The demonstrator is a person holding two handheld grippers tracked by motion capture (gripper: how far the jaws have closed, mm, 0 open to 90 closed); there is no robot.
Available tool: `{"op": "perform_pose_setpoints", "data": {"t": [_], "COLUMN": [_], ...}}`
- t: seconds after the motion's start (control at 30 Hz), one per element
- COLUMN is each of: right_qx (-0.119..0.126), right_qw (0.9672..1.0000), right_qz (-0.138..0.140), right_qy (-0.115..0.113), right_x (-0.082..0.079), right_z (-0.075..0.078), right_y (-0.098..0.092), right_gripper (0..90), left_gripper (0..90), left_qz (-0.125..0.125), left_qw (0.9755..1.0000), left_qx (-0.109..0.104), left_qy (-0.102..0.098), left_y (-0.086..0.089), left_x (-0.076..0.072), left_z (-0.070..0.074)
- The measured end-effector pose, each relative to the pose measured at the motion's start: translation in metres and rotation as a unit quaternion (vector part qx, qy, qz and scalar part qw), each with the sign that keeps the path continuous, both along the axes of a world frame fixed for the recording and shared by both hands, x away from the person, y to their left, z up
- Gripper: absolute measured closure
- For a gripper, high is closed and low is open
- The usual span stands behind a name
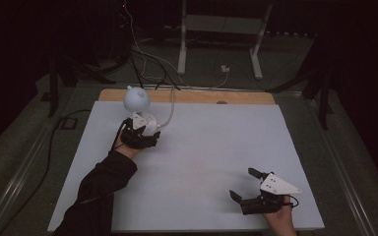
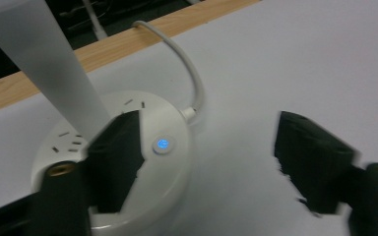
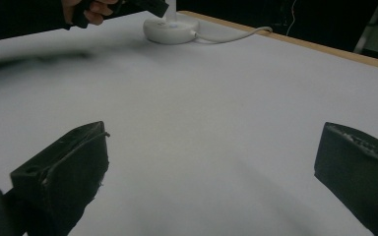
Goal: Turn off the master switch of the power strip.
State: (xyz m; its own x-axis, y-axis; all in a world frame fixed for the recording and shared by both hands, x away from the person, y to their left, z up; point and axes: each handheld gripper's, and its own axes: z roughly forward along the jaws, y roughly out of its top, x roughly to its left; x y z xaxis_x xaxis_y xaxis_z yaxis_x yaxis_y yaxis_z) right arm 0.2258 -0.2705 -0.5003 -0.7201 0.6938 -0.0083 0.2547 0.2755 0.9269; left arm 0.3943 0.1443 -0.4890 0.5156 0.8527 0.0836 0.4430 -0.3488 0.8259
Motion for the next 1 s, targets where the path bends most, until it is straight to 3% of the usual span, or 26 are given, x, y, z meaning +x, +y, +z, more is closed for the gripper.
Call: {"op": "perform_pose_setpoints", "data": {"t": [0.03, 0.07, 0.1, 0.13, 0.33, 0.43, 0.47, 0.6, 0.67, 0.8, 1.0], "right_qx": [0.001, 0.001, 0.001, 0.001, 0.002, 0.002, 0.002, 0.001, 0.001, 0.001, 0.003], "right_qw": [1.0, 1.0, 1.0, 1.0, 1.0, 1.0, 1.0, 1.0, 1.0, 1.0, 1.0], "right_qz": [0.0, 0.0, 0.0, 0.0, -0.001, -0.001, -0.001, 0.0, -0.001, -0.001, -0.001], "right_qy": [0.002, 0.002, 0.001, 0.001, 0.002, 0.002, 0.002, 0.002, 0.002, 0.002, 0.002], "right_x": [0.0, 0.0, 0.0, 0.0, 0.0, 0.0, 0.001, 0.0, 0.0, 0.0, 0.0], "right_z": [0.0, 0.0, 0.0, 0.0, 0.0, 0.0, 0.0, 0.0, 0.0, 0.0, 0.0], "right_y": [0.0, 0.0, 0.0, 0.0, -0.001, -0.001, -0.001, -0.001, -0.001, -0.001, -0.001], "right_gripper": [0.0, 0.0, 0.0, 0.0, 0.0, 0.0, 0.0, 0.0, 0.0, 0.0, 0.0], "left_gripper": [40.0, 40.0, 47.5, 47.5, 71.9, 76.5, 82.1, 89.4, 90.0, 90.0, 90.0], "left_qz": [0.007, 0.007, 0.007, 0.012, 0.027, 0.024, 0.022, 0.014, 0.01, 0.006, 0.022], "left_qw": [1.0, 1.0, 1.0, 0.9999, 0.9996, 0.9997, 0.9998, 0.9998, 0.9999, 0.9995, 0.9986], "left_qx": [0.004, 0.004, 0.006, 0.01, 0.007, 0.0, 0.001, 0.015, 0.01, 0.03, 0.048], "left_qy": [-0.002, -0.001, -0.001, -0.002, 0.002, 0.004, 0.003, 0.001, 0.005, 0.008, 0.007], "left_y": [0.0, 0.0, 0.0, 0.0, 0.002, 0.004, 0.004, 0.002, 0.002, 0.0, 0.0], "left_x": [0.001, 0.002, 0.004, 0.005, 0.011, 0.014, 0.015, 0.017, 0.019, 0.022, 0.025], "left_z": [0.0, 0.0, -0.001, -0.001, -0.002, -0.002, -0.002, -0.005, -0.006, -0.011, -0.016]}}
